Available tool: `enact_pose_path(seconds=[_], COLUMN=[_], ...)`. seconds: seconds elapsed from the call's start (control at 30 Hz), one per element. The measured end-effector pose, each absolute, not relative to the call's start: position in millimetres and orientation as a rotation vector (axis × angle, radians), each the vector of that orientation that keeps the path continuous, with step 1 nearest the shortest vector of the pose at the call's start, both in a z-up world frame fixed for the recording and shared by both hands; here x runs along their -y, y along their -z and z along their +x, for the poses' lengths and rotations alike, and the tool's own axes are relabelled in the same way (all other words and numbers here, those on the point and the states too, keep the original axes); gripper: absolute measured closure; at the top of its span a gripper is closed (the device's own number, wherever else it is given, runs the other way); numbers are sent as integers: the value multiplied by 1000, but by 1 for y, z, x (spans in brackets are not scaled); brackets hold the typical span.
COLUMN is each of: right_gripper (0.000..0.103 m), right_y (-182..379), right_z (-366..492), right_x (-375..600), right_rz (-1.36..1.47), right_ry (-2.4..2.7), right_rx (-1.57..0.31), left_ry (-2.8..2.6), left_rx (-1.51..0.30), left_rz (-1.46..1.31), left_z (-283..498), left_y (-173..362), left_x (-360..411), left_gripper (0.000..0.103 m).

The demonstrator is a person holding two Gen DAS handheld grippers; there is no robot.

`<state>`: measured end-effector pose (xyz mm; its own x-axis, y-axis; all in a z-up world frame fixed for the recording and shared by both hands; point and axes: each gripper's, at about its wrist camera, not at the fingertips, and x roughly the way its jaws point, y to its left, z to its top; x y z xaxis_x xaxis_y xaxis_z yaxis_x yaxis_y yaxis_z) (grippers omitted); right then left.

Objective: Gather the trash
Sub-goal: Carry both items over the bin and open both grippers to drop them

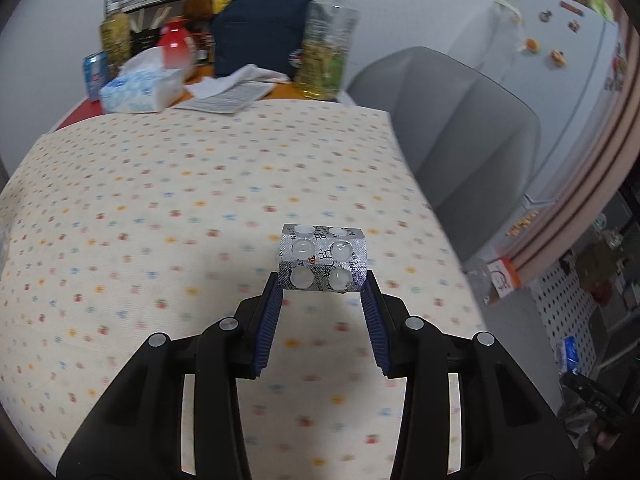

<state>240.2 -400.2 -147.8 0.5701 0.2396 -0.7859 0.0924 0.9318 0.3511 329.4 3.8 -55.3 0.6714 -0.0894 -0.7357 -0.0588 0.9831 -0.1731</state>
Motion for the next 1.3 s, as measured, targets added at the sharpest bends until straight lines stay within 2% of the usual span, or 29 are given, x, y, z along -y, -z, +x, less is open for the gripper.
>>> enact_pose_path(seconds=[0.23, 0.33, 0.4, 0.47, 0.77, 1.0, 1.1, 1.13, 1.17, 1.23, 1.3], right_gripper=[70, 62, 52, 46, 44, 29, 27, 26, 26, 26, 26], right_y=[163, 174, 184, 195, 199, 169, 160, 158, 156, 155, 156], right_z=[230, 227, 226, 224, 205, 180, 165, 160, 156, 146, 140], right_x=[420, 430, 440, 451, 492, 518, 529, 533, 535, 542, 547], right_rz=[400, 407, 426, 455, 492, 463, 452, 449, 446, 444, 448], right_ry=[-42, -9, 11, 15, 74, 96, 118, 128, 138, 154, 167], right_rx=[-988, -1006, -1020, -1039, -1026, -970, -959, -957, -952, -953, -954], left_ry=[168, 233, 279, 318, 486, 567, 599, 614, 625, 620, 603], left_rx=[-855, -871, -887, -901, -981, -1056, -1107, -1131, -1151, -1150, -1137], left_rz=[-141, -118, -93, -72, 29, 91, 123, 135, 148, 166, 168], left_z=[333, 332, 330, 327, 308, 297, 293, 291, 290, 288, 287], left_y=[52, 54, 59, 62, 85, 111, 126, 132, 138, 142, 140], left_x=[82, 118, 144, 166, 263, 320, 339, 346, 353, 359, 361], left_gripper=[63, 63, 63, 63, 63, 63, 62, 59, 40, 15, 13])
